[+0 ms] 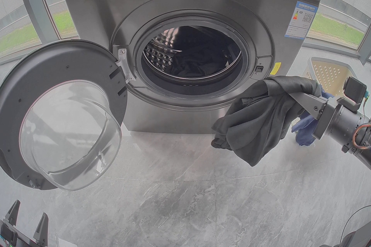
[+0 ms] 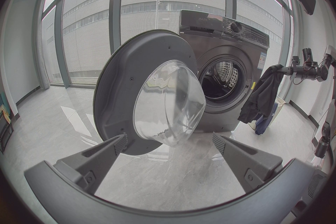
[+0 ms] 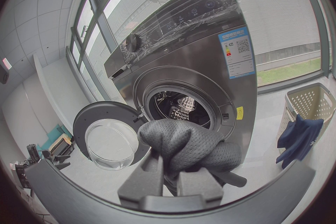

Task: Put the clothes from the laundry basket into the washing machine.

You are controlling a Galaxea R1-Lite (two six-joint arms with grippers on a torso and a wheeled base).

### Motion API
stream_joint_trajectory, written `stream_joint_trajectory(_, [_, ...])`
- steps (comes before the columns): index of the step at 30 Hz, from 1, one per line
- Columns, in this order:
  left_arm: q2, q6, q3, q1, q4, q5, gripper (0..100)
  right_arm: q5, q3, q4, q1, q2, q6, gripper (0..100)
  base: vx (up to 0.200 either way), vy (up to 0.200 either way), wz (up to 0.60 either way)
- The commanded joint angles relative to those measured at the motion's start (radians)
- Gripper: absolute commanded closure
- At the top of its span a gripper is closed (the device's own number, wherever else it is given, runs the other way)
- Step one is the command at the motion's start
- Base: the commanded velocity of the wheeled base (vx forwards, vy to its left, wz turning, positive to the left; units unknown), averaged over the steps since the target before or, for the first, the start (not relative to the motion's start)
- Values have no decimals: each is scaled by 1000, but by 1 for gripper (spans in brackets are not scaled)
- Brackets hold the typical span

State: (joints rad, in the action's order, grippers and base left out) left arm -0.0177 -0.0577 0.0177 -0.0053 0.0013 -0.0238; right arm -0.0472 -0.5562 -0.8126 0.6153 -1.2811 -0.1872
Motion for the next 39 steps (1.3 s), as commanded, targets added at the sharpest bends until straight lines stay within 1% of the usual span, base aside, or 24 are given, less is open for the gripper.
stream_joint_trajectory(1, [18, -1, -16, -1, 0, -1, 0, 0, 2, 0, 7, 0, 0, 100, 0, 0, 0])
stream_joint_trajectory(5, [18, 2, -16, -1, 0, -1, 0, 0, 4, 0, 15, -4, -1, 100, 0, 0, 0])
stream_joint_trajectory(9, [18, 4, -16, -1, 0, -1, 0, -2, 4, 0, 27, -9, -6, 100, 0, -200, 0])
stream_joint_trajectory(11, [18, 6, -16, -1, -1, -1, 0, -2, -10, 1, 46, -14, -20, 100, 0, -200, 0])
stream_joint_trajectory(15, [18, 10, -16, -1, -1, -1, 0, -2, -41, 1, 84, -44, -41, 100, 0, 0, 0])
stream_joint_trajectory(18, [18, 18, -18, 1, -3, -4, 0, 1, -76, -2, 103, -89, -55, 100, 0, 0, 0])
stream_joint_trajectory(21, [18, 48, -18, 1, 0, -2, 0, -2, -111, -4, 124, -135, -58, 100, 0, 0, 0])
stream_joint_trajectory(22, [18, 47, -18, 1, 0, 1, 0, -3, -120, -5, 130, -150, -58, 100, 0, 0, 0])
stream_joint_trajectory(23, [18, 45, -18, 1, 0, -1, 0, -3, -126, -10, 133, -159, -57, 100, 0, 0, 0])
stream_joint_trajectory(27, [18, 56, -18, -2, -1, 10, 0, -11, -162, -68, 144, -228, -54, 100, 0, 0, 0])
stream_joint_trajectory(30, [18, 52, -18, -5, -1, 16, 0, -17, -174, -117, 149, -268, -55, 100, 0, 0, 0])
stream_joint_trajectory(31, [18, 44, -18, -5, -1, 18, 0, -17, -177, -126, 149, -273, -55, 100, 0, 0, 0])
stream_joint_trajectory(34, [18, 41, -18, -4, -1, 27, 0, -17, -189, -135, 150, -296, -57, 100, 0, 0, 0])
stream_joint_trajectory(35, [18, 52, -18, -1, -1, 25, 0, -19, -209, -143, 150, -336, -58, 100, 0, 0, 0])
stream_joint_trajectory(38, [18, 58, -18, 1, -9, 25, 0, -37, -229, -177, 153, -365, -55, 100, 0, 0, 0])
stream_joint_trajectory(39, [18, 59, -13, 1, -38, 19, 0, -66, -249, -197, 167, -374, -55, 100, 0, 0, 0])
